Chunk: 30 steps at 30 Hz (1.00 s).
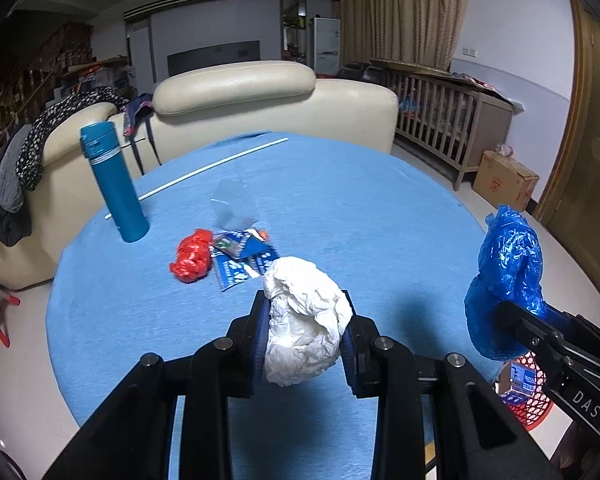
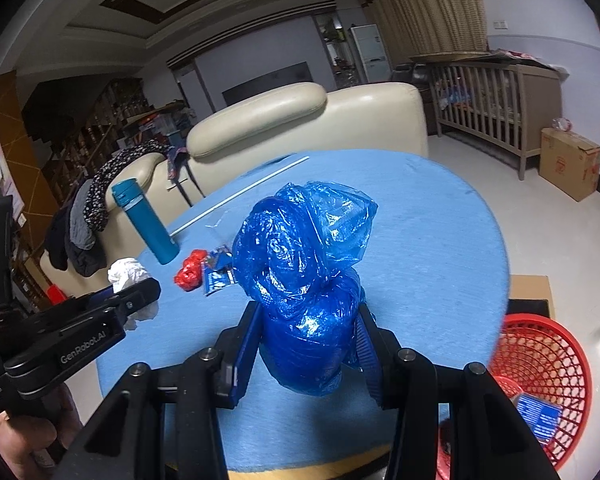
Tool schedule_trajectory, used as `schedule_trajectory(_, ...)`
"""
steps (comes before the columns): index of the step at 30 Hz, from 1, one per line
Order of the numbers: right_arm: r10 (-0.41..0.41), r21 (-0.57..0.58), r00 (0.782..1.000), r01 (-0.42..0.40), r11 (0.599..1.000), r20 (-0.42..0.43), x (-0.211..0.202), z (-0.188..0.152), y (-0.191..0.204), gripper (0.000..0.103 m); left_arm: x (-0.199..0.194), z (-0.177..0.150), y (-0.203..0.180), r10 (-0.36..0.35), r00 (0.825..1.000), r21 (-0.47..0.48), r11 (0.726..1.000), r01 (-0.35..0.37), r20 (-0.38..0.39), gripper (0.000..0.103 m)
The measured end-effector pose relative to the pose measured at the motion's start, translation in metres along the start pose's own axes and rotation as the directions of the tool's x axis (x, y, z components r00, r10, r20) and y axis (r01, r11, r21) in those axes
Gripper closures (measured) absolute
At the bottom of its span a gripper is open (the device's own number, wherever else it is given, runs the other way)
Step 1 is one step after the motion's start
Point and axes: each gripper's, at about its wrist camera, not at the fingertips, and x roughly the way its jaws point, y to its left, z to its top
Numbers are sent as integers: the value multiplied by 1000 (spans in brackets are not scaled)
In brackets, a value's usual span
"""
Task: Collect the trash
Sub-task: 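Carry the blue bag with the right tool over the red basket while the left tool holds the tissue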
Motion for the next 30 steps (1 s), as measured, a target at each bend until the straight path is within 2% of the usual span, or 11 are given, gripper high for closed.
schedule_trajectory(14, -132, 89, 991, 132, 987, -2, -24, -14, -67, 54, 9, -9, -72, -66, 997, 120, 990, 70, -41, 69)
schedule_trajectory(24, -207, 183, 978, 208, 961, -25, -41, -35, -130, 54, 20, -19, -135, -131, 987, 222, 964, 149, -95, 70)
schedule_trajectory(30, -274, 260, 959, 284, 923, -77, -52, -54, -188, 54, 24, -26, -175, -183, 975, 293, 932, 212, -123, 70)
